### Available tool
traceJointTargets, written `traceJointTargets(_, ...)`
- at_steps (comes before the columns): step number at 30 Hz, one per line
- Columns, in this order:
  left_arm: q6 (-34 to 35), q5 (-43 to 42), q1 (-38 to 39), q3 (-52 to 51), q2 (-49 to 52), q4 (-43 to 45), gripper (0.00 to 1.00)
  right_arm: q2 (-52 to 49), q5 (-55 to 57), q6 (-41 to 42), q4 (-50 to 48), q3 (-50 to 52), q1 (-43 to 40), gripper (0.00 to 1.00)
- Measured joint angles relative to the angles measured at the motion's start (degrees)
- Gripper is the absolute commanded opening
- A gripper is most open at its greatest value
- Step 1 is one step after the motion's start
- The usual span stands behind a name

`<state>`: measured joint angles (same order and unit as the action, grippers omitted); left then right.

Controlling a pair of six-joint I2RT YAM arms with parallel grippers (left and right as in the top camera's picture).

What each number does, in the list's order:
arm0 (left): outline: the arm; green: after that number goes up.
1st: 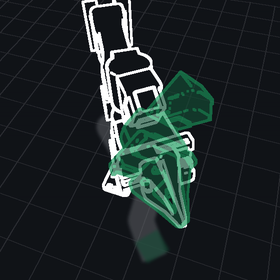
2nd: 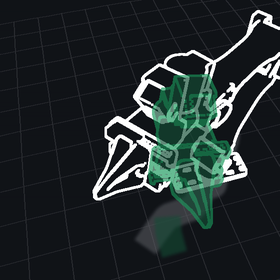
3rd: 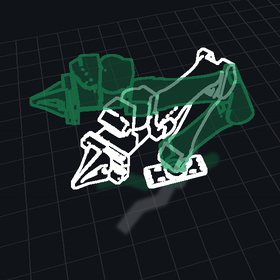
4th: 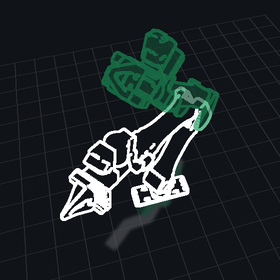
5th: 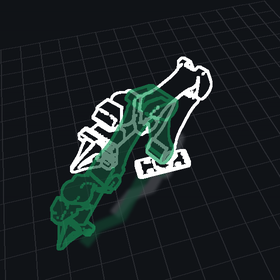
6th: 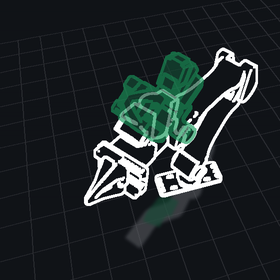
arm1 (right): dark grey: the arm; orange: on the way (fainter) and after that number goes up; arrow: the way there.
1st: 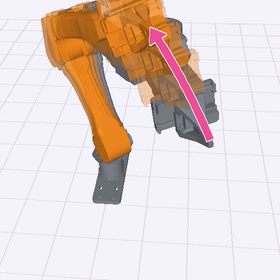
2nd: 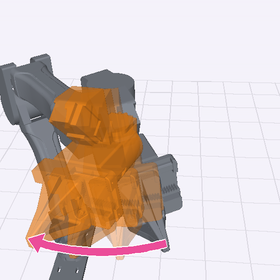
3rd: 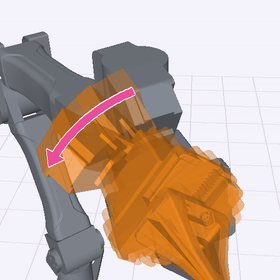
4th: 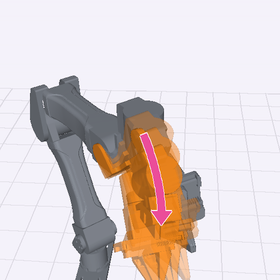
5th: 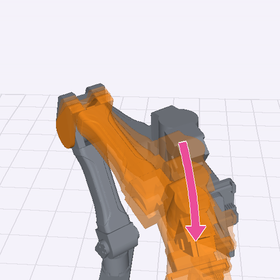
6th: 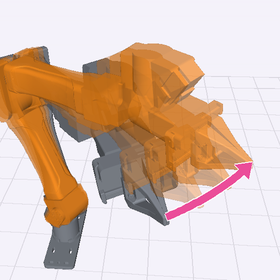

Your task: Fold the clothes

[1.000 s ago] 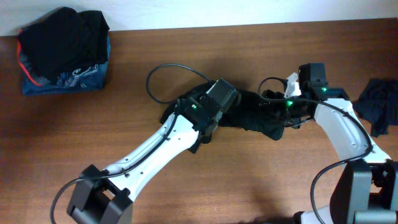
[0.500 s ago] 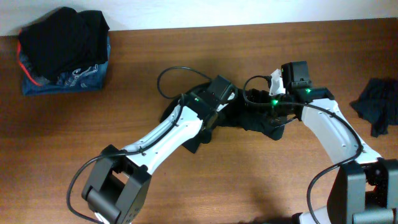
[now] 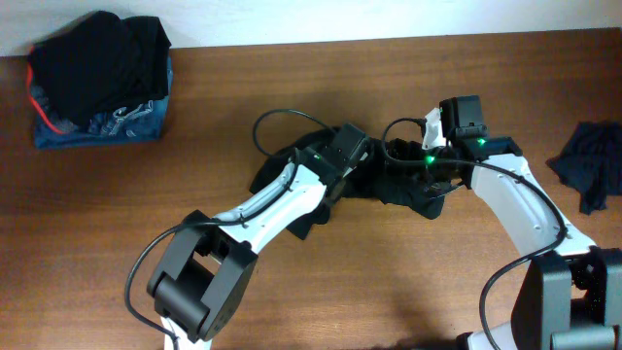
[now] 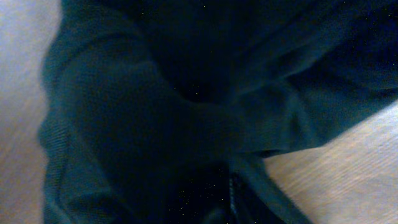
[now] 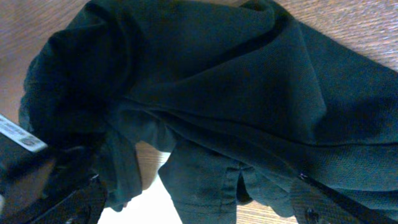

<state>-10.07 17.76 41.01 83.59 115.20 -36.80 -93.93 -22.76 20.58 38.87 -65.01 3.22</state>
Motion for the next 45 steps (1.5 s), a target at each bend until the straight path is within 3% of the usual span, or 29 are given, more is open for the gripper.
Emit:
traceJointTargets(5,0.00,5.05,0.00,0.00,0.00,-0.79,0.28,0.00,0.57,-0.02,0.00,0.00,0.00,0.99)
traceJointTargets(8,-0.02,8.17,0.00,0.48,0.00,-2.27,0.08,0.00,1.92,0.00,0.07,0.00,0.00,1.00)
traceJointTargets(12,-0.17,11.28,-0.31,1.70,-0.35,-2.84,0.02,0.00,2.84,-0.02,0.26,0.00,0.00,0.98)
traceJointTargets(29,-0.20,17.84,-13.11,2.62,-0.92,-5.07,0.01,0.00,6.08,0.02,1.14,0.00,0.00,0.99)
traceJointTargets(41,-0.20,19.58,-20.22,3.41,-1.20,13.90,0.01,-0.07,6.29,0.02,1.18,1.51,0.00,0.99)
traceJointTargets(45,-0.22,19.78,-20.52,3.48,-1.20,23.37,0.07,-0.07,6.29,-0.02,1.18,1.51,0.00,0.99)
